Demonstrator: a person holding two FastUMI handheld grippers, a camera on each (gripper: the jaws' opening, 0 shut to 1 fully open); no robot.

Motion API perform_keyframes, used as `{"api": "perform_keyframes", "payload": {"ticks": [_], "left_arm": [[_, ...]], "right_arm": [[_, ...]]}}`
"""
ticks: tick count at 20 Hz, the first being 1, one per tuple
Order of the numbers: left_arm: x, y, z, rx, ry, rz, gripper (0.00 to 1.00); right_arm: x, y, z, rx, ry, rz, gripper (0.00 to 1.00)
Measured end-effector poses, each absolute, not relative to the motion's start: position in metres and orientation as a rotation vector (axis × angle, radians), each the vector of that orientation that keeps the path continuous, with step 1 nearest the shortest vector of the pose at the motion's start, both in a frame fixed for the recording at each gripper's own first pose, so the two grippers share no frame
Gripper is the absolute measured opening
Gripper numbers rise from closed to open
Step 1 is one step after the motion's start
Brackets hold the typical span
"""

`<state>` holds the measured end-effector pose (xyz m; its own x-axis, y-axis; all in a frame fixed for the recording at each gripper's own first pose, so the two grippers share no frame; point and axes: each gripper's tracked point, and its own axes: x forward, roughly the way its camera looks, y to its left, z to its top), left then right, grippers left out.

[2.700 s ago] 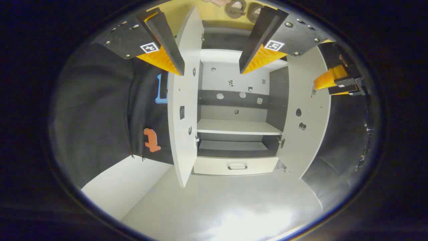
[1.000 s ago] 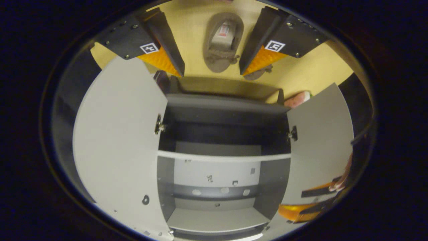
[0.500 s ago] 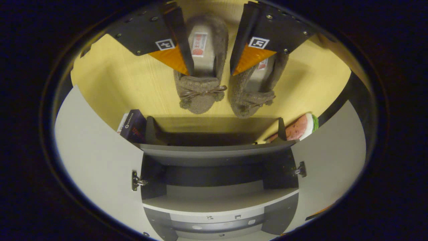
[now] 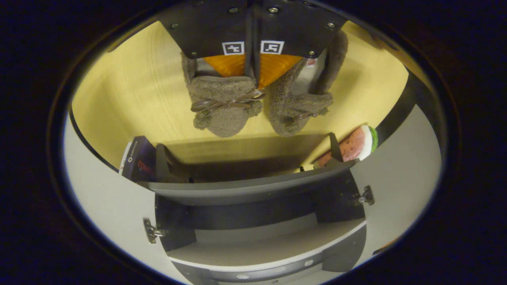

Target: Grab one shoe with the right hand and put it into the shoe cabinet, grab the other shoe with the left hand and put it into the shoe cabinet; then close the right door with the right hand and the left door with the left hand.

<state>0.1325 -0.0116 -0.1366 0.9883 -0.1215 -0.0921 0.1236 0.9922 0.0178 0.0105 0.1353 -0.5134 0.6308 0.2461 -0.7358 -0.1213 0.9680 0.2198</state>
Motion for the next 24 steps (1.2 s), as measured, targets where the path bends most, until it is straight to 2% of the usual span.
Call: {"api": "perform_keyframes", "payload": {"ticks": [11, 17, 24], "left_arm": [[0.137, -0.002, -0.137, 0.021, 0.093, -0.092, 0.97], [0.135, -0.004, -0.136, 0.016, 0.089, -0.114, 0.97], [0.137, 0.0, -0.141, 0.008, 0.111, -0.106, 0.97]], "right_arm": [[0.051, 0.109, -0.347, 0.054, 0.57, 0.209, 0.01], [0.088, 0.103, -0.23, 0.05, 0.358, 0.223, 0.01], [0.155, 0.11, -0.119, 0.001, 0.217, 0.24, 0.01]]}}
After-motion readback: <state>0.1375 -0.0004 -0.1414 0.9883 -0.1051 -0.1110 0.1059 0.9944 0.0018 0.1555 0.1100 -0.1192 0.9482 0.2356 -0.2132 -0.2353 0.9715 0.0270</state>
